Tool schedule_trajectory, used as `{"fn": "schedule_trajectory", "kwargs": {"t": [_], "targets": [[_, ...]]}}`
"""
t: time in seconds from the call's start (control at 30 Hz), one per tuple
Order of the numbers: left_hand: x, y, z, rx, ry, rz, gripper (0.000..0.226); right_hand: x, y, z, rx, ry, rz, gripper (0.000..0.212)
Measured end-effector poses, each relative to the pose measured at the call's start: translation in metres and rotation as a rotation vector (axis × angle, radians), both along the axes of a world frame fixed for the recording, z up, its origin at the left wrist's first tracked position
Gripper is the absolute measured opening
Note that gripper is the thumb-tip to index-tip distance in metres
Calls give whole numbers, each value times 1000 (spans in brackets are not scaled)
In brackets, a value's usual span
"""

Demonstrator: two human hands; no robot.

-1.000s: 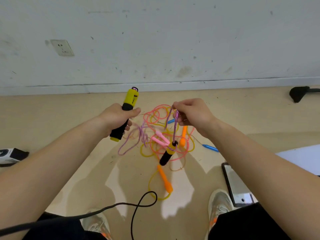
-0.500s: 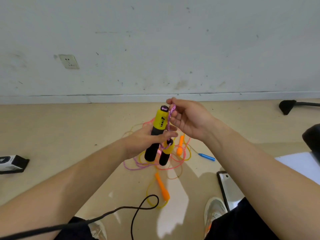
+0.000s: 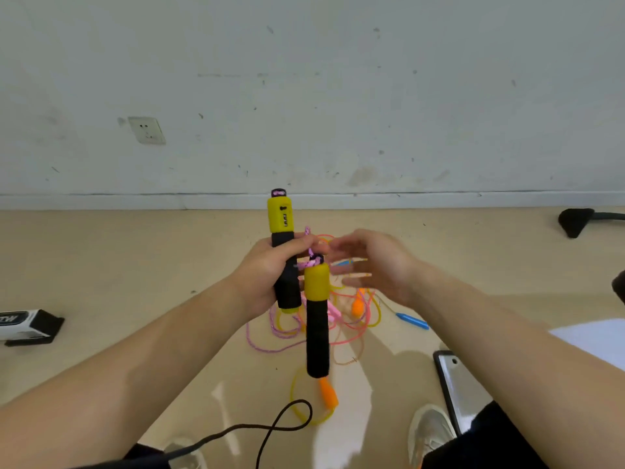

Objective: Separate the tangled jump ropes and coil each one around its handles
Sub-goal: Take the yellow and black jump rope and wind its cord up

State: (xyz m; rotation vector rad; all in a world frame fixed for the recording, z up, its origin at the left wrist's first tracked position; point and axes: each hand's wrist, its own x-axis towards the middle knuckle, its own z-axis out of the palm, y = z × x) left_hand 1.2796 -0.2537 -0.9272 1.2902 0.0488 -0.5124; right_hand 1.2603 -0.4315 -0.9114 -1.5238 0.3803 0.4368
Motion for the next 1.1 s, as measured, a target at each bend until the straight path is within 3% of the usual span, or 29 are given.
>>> {"fn": "schedule_trajectory", "kwargs": {"t": [0.13, 0.33, 0.47, 0.67, 0.77, 0.93, 1.1], "targets": [[8, 5, -3, 16, 44, 62, 17, -10, 31, -11, 41, -57, 267, 25], [10, 1, -9, 27, 133, 69, 20, -9, 30, -20, 130, -53, 271, 31], [18, 2, -10, 113, 143, 58, 22, 1, 21, -27, 5, -4, 150, 60], [25, 15, -16, 312, 153, 142, 17, 10, -1, -33, -105, 12, 7, 37], [23, 11, -16, 344, 130, 143, 30, 10, -5, -34, -167, 44, -12, 28], [14, 3, -13, 296, 127, 68, 36, 9, -3, -30, 87, 117, -185, 26], [10, -4, -18, 225, 47, 13, 24, 6, 0, -27, 256, 30, -86, 31]]}}
